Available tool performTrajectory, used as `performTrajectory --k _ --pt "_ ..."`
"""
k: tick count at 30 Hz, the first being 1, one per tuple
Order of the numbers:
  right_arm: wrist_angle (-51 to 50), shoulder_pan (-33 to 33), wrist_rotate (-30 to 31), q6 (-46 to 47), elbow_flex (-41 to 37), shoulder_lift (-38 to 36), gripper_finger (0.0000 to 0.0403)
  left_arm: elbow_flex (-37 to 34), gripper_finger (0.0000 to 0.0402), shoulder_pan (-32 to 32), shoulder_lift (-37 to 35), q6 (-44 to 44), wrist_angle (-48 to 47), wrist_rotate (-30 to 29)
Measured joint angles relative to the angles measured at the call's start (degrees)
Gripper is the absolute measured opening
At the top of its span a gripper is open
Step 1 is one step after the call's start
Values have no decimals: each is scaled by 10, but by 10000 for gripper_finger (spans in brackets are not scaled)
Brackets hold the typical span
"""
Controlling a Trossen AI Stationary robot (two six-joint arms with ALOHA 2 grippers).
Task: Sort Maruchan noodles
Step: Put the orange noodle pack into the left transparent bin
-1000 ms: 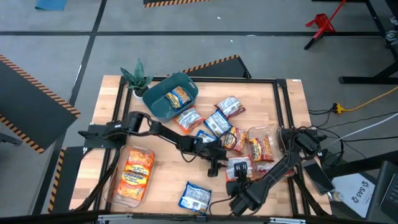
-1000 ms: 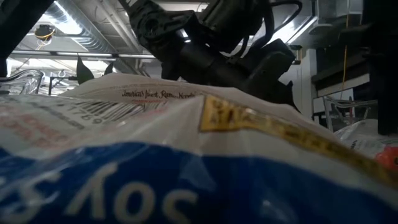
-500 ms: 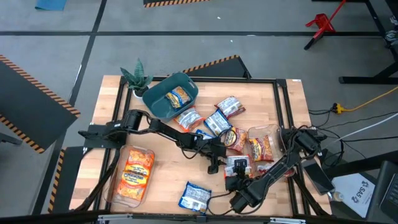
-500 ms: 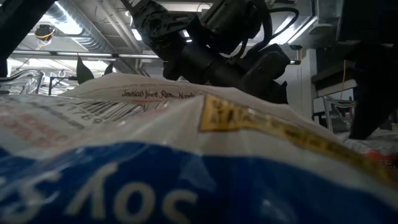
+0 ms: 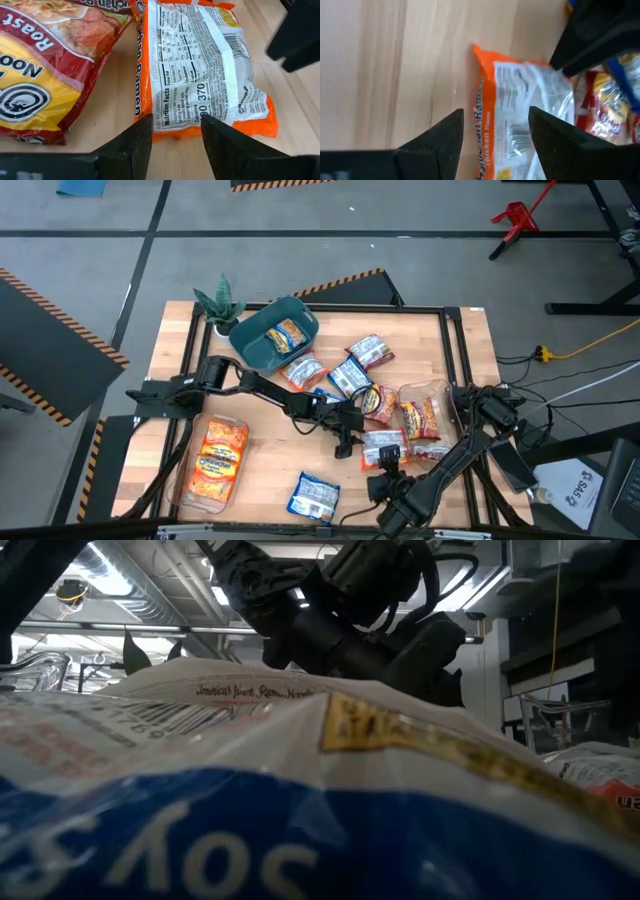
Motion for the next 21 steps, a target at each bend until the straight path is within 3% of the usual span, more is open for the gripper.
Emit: performTrajectory --k 7,21 --pt "15 0 -29 25 -44 0 207 3 163 4 -4 -13 -41 -3" --pt "17 -17 83 45 -113 -1 207 3 163 9 -5 -24 -49 18"
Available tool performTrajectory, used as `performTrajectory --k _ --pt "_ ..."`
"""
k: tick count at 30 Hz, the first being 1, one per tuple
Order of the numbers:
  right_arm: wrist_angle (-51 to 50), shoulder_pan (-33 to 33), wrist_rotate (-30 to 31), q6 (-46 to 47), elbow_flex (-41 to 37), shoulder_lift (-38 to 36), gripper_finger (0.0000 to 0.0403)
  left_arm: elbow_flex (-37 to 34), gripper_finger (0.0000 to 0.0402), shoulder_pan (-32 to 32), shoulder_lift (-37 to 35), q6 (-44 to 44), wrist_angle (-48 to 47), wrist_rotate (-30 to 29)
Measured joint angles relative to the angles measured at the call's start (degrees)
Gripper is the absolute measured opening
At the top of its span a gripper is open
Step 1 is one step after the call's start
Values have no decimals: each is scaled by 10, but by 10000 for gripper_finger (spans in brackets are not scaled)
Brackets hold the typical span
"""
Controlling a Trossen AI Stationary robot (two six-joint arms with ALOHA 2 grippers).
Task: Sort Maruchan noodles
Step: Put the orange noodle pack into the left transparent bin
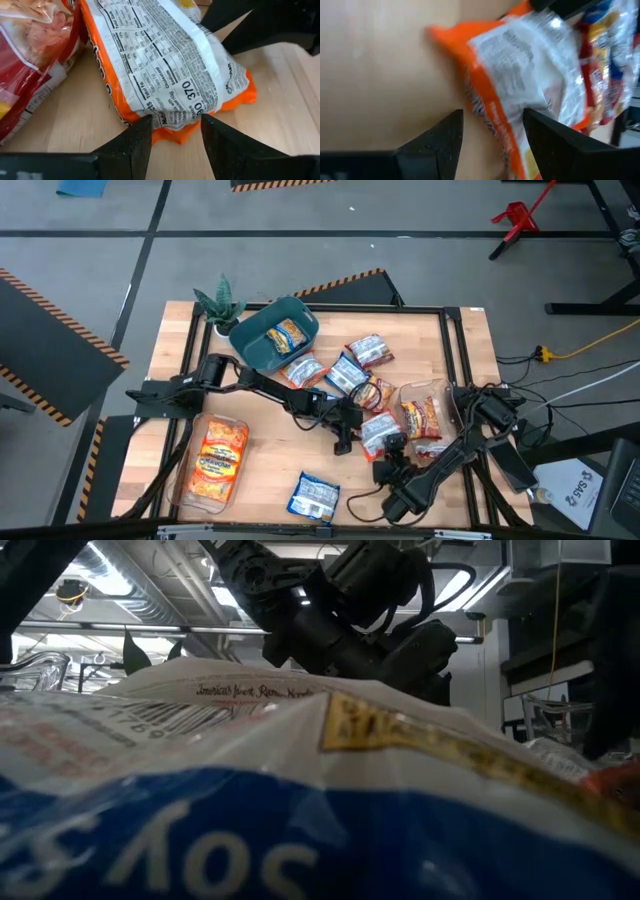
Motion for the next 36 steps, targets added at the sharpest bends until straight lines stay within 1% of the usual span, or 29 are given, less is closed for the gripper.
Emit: performTrajectory --k 2,5,8,11,16,17,22,27,31,34,36 --pt "7 -11 15 0 -2 0 207 0 163 0 0 1 0 2" --pt "24 -26 22 -2 -2 0 203 0 163 -1 0 1 0 3" --pt "34 -38 21 -5 -1 -1 178 0 163 -2 0 -1 -1 3" --pt "30 -39 21 -3 5 -1 131 0 163 -3 -1 -1 -2 1" --pt "9 -37 11 3 30 0 25 -3 163 -4 -17 -9 -17 5" --pt "6 -37 11 2 36 0 13 -5 163 -4 -22 -15 -23 5" --pt "-21 -36 11 6 69 1 5 -11 163 -7 -81 -39 -100 18" --pt "-84 -38 24 6 119 1 0 -8 163 -10 -182 -49 -185 14" --pt "-134 -44 57 2 171 1 0 -9 163 -21 -268 -46 -236 5" --pt "-178 -58 96 -6 217 1 0 -8 163 -34 -348 -51 -271 3" --pt "-192 -75 124 -29 243 -1 0 -7 163 -45 -399 -55 -304 -7"
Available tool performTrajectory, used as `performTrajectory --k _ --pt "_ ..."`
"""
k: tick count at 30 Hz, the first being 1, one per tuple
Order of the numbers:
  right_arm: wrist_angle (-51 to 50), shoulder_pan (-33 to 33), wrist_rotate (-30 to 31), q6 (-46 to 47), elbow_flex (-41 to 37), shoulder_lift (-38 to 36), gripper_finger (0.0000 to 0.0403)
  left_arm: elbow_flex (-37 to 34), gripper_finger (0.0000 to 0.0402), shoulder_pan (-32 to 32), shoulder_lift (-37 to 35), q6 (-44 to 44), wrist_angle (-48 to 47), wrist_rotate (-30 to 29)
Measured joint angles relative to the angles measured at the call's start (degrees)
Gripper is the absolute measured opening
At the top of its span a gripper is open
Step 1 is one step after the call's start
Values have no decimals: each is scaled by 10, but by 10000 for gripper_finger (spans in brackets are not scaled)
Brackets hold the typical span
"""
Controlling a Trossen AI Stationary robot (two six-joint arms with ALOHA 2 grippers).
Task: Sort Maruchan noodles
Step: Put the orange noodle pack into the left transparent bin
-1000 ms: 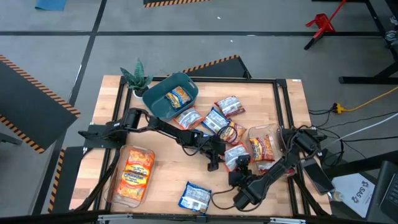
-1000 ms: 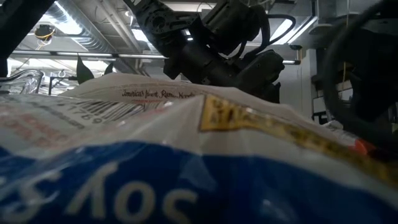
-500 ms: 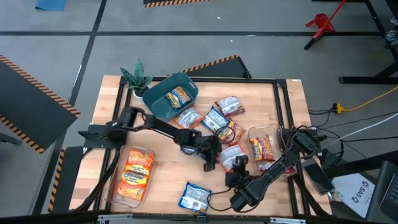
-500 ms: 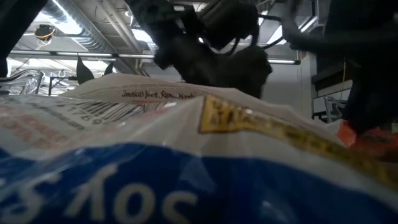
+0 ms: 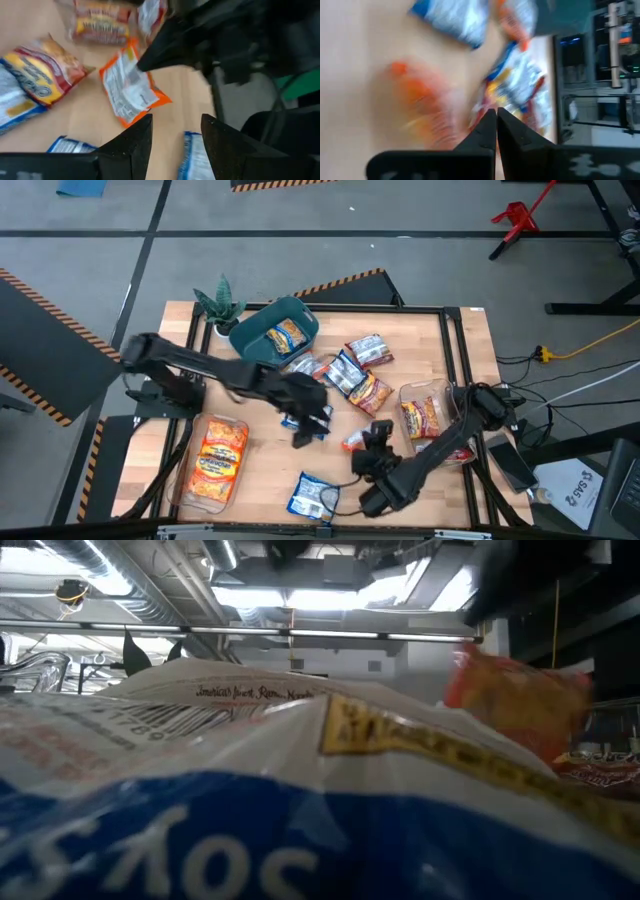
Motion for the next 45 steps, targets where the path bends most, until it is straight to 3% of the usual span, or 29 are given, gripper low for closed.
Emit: performTrajectory --k 6,9,11,14,16,20,25,30,36,45 --pt "43 -65 31 -108 58 -1 0 0 163 -64 -146 -52 -42 -67" --pt "74 -91 -31 -161 77 -1 1 1 163 -113 -196 -61 -50 -136" --pt "81 -94 -106 -186 99 -1 4 -1 163 -151 -208 -38 -43 -209" --pt "49 -71 -190 -160 129 -3 10 -27 163 -178 -198 23 6 -272" --pt "12 -46 -199 -103 148 -13 14 -63 163 -164 -169 38 94 -246" --pt "-35 17 -162 72 161 -50 27 -147 162 -130 -73 39 293 -139" --pt "-81 83 -122 273 161 -63 79 -189 150 -86 66 55 459 -129" --pt "-78 114 -86 349 139 -63 143 -182 130 -35 206 40 562 -93" --pt "-72 118 -88 365 101 -63 173 -152 115 -4 305 10 571 -47" --pt "8 107 -110 323 -11 -63 175 -147 101 12 315 -21 479 -49"
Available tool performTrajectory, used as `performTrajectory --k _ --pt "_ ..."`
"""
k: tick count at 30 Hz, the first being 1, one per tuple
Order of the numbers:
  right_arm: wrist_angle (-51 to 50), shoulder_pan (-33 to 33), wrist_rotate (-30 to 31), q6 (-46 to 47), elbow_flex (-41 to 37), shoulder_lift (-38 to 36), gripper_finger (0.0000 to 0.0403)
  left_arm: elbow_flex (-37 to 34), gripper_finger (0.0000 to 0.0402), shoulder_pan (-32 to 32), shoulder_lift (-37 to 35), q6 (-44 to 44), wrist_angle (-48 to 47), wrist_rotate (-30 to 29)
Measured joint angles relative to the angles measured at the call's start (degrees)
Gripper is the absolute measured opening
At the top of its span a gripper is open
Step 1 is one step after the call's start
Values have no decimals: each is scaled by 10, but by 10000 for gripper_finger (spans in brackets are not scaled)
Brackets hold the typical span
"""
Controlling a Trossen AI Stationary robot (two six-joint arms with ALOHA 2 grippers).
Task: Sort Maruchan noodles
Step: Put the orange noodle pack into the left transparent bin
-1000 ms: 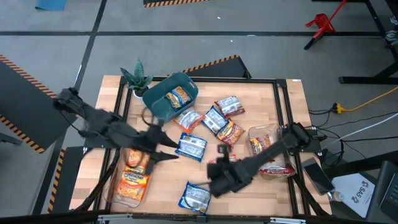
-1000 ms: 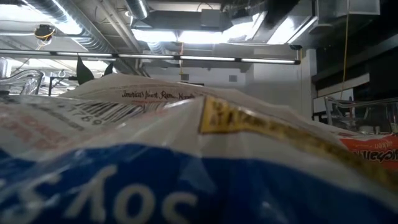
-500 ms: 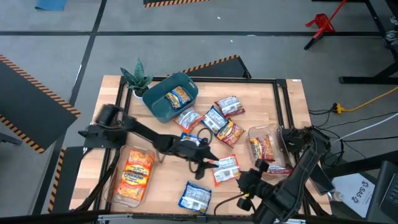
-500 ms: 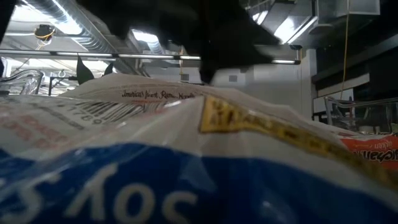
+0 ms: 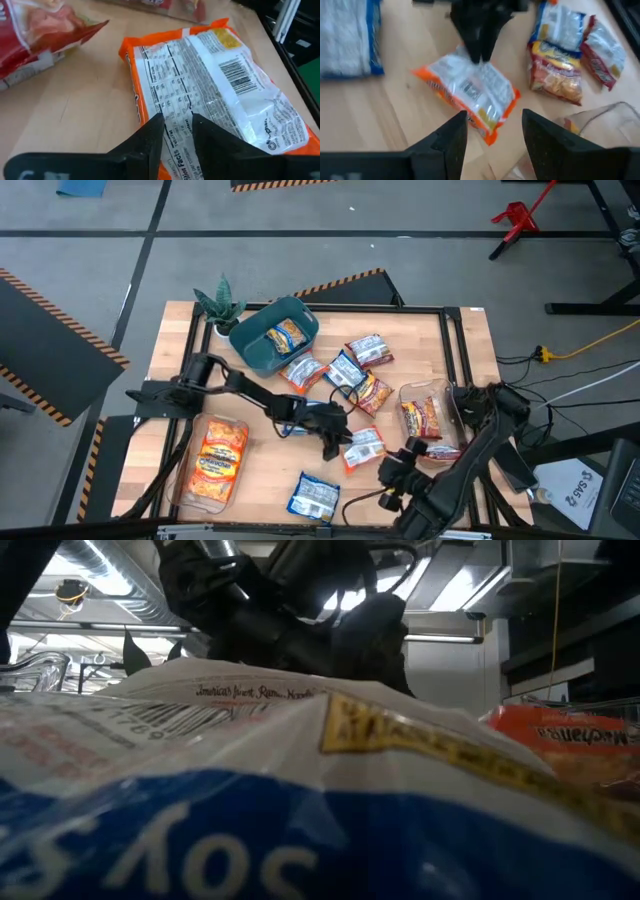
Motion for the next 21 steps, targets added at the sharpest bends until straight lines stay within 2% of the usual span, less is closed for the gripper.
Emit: performTrajectory --k 8,11,15,17,21 --pt "208 -31 -51 -253 -124 0 175 0 101 10 0 -21 -41 25" --pt "272 -48 -63 -294 -150 0 177 -1 101 11 1 -26 -42 25" --pt "316 -66 -118 -343 -163 1 203 -1 101 11 0 -32 -53 27" --pt "321 -70 -137 -354 -162 1 222 -1 101 14 -1 -36 -61 32" --pt "313 -68 -138 -354 -163 1 244 0 101 21 -3 -56 -81 43"
